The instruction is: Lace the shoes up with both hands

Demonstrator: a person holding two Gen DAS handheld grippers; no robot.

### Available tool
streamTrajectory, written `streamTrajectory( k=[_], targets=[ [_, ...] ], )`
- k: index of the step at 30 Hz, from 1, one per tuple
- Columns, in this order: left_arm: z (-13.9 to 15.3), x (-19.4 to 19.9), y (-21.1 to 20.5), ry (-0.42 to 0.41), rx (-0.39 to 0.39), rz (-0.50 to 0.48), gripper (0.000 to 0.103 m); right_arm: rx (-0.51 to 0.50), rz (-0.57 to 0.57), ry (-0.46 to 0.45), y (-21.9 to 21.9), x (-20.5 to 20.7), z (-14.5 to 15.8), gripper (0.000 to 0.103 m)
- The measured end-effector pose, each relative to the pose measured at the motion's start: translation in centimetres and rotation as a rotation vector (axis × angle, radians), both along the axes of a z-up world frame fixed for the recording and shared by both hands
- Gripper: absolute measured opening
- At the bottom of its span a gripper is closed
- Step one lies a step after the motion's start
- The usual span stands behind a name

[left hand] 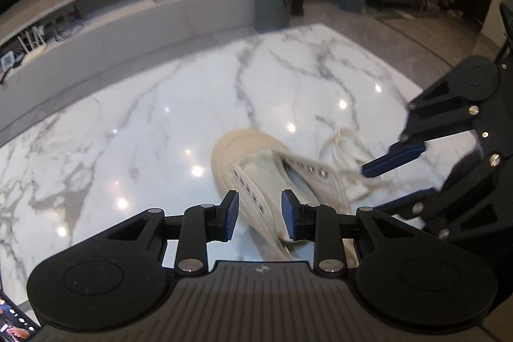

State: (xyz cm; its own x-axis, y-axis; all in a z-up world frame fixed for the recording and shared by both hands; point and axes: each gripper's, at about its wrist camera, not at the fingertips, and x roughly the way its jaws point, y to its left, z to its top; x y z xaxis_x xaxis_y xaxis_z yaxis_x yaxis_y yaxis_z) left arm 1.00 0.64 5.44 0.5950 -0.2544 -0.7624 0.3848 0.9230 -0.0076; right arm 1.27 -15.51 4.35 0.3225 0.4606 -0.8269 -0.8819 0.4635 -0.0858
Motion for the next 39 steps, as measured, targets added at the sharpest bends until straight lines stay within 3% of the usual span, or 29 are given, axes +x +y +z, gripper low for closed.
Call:
streamTrajectory(
  k=[6,10,11,15,17,18,29,39],
  targets=[
    [0.2,0.4,0.7,-0.006,0.023,0.046,0.028,0.037,-0.140,-0.081,-1.6,1.2,0.8,0.029],
    [-0.6,0.8,1.1,0.015,0.028,0.065,0.028,0.026,-0.193,-0.081,-1.7,2.0,0.0,0.013],
    [-0.8,1.0,1.2,0.021,0.026,0.071,0.028,0.023,-0.198,-0.080,-1.6,2.1,-0.2,0.013],
    [-1.7,1.2,1.9,0.045,0.029,0.098,0.030,0.008,-0.206,-0.074,-1.3,2.4,-0.9,0.013],
    [-2.0,1.3,2.2,0.052,0.009,0.094,0.041,-0.011,-0.207,-0.073,-1.1,2.5,-1.4,0.013],
    [-2.1,1.2,2.4,0.053,-0.010,0.088,0.042,-0.017,-0.207,-0.070,-1.1,2.5,-1.5,0.013],
    [-2.9,2.0,2.2,0.069,-0.108,-0.006,0.042,0.029,-0.168,-0.028,-0.5,3.2,-2.1,0.013],
    [-4.5,2.6,0.6,0.102,-0.121,-0.074,0.042,0.043,-0.112,0.020,0.9,3.2,-3.4,0.013]
  ],
)
